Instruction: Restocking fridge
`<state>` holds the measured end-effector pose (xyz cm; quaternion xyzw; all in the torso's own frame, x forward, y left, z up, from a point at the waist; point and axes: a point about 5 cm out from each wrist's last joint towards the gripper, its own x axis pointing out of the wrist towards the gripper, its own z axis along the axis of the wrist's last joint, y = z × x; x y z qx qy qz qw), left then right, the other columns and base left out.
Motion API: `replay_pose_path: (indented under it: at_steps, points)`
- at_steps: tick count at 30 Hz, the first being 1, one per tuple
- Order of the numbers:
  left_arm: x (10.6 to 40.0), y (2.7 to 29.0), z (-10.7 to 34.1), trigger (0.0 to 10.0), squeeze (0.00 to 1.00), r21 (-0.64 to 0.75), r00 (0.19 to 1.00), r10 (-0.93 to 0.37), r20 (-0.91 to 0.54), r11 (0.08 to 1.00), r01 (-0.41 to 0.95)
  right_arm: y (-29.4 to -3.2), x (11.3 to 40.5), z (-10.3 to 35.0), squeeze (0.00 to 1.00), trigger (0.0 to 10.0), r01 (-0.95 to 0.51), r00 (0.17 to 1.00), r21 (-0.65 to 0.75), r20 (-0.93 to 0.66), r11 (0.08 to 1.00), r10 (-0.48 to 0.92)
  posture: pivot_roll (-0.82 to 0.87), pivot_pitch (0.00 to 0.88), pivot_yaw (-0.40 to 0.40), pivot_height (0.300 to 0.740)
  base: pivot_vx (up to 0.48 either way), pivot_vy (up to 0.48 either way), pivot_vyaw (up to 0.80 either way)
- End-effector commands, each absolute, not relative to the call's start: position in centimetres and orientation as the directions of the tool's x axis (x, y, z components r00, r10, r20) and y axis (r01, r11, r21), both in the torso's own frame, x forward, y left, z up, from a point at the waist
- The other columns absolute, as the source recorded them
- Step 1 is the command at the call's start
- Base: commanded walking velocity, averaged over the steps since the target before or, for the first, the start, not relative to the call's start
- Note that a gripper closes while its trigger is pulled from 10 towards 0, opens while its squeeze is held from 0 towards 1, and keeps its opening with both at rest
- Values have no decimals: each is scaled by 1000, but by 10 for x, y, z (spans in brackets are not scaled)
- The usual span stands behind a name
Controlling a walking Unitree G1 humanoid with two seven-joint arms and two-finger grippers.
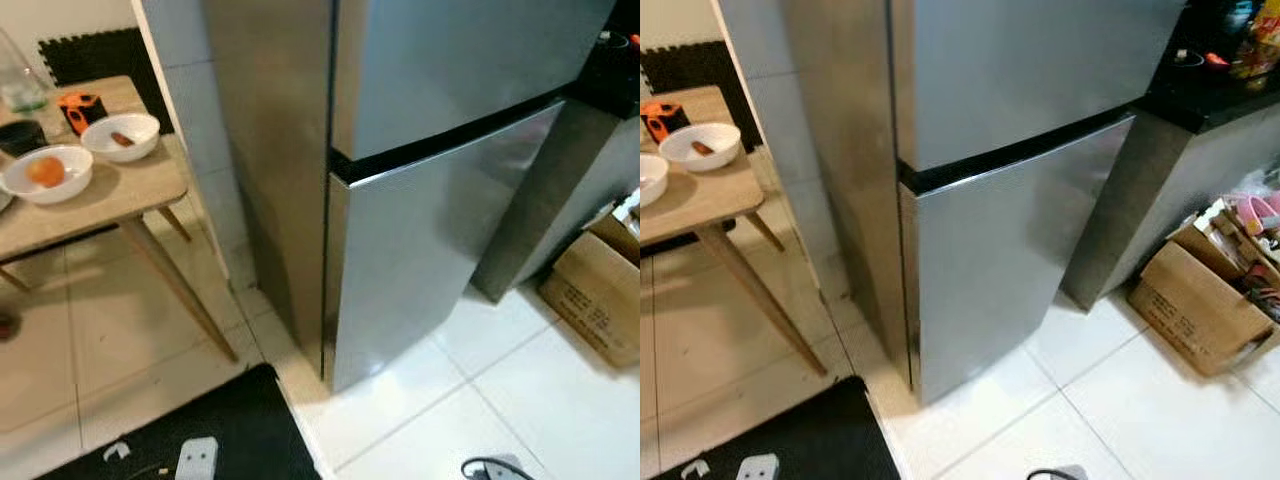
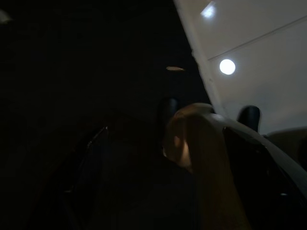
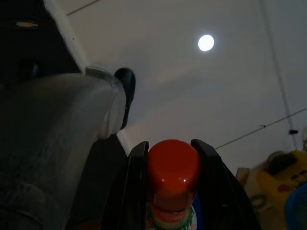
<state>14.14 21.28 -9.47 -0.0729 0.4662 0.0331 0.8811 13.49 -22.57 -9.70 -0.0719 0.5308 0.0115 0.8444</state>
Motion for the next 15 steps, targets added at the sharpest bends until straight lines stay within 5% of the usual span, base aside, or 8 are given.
replay_pose_path:
  at_steps: [1,11,12,13,14,15]
  points:
    - [144,218,-92,10000,0,-96,583,16,-812,982,-160,-225,129,-99,0,10000,-96,420,-108,-906,989,-58,-38,67,-28,740,0,0,0]
    - [214,243,-48,10000,0,-240,811,101,-577,927,-287,-226,130,-98,0,10000,-86,431,-112,-900,990,-64,-39,78,-31,740,0,0,0]
    - [231,246,-35,10000,137,-290,855,95,-510,917,-275,-227,131,-98,0,10000,-81,437,-114,-897,990,-67,-39,79,-31,740,0,0,0]
    - [231,246,-35,10000,137,-290,855,95,-510,917,-275,-227,131,-98,0,10000,-81,437,-114,-897,990,-67,-39,79,-31,740,0,0,0]
    - [260,247,-10,10000,1000,-363,921,71,-382,905,-220,-228,134,-97,0,10000,-73,447,-116,-892,991,-71,-40,83,-30,740,0,0,0]
    - [260,247,-10,10000,1000,-363,921,71,-382,905,-220,-228,134,-97,0,10000,-73,447,-116,-892,991,-71,-40,83,-30,740,0,0,0]
